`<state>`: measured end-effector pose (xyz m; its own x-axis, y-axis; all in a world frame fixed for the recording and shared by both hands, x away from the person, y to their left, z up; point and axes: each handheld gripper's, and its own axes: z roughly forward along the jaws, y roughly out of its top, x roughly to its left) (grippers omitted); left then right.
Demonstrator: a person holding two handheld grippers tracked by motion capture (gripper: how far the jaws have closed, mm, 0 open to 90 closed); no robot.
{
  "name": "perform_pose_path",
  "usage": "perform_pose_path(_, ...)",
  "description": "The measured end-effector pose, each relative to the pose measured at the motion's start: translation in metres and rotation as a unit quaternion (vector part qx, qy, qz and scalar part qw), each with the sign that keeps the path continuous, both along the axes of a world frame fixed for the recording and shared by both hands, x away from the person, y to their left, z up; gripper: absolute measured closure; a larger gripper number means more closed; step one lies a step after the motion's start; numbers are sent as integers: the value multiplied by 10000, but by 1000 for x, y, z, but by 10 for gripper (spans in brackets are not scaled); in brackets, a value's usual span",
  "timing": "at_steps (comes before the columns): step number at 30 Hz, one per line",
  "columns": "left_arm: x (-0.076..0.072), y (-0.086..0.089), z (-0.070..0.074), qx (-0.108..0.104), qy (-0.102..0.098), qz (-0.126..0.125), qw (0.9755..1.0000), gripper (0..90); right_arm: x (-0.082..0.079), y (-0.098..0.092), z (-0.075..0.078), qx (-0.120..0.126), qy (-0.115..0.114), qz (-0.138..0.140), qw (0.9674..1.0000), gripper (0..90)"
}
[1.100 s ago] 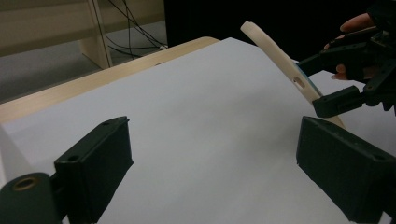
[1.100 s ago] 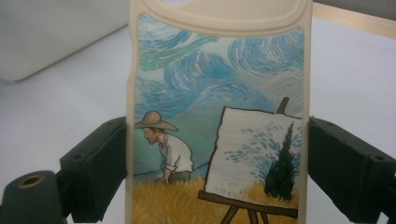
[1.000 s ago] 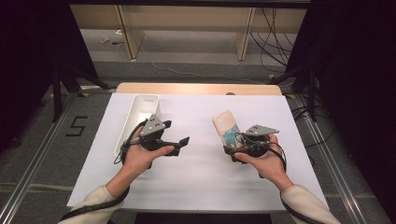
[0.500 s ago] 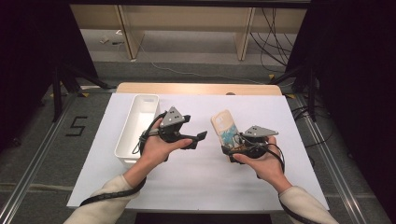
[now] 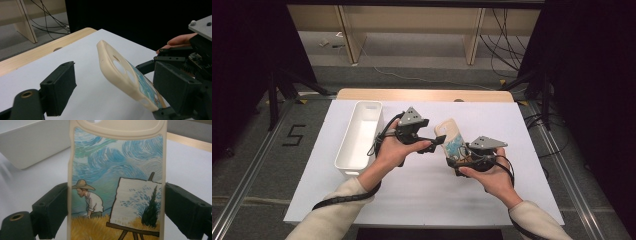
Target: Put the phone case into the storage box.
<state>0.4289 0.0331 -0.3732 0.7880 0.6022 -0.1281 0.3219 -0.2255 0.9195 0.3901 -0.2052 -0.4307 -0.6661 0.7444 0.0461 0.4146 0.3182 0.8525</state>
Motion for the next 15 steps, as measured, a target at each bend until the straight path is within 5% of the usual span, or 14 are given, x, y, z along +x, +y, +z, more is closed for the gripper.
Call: perform_pose_path(15,19,-15,3,37,238,25,9997,245,-3,6,1,-35,-122,58,9999,121)
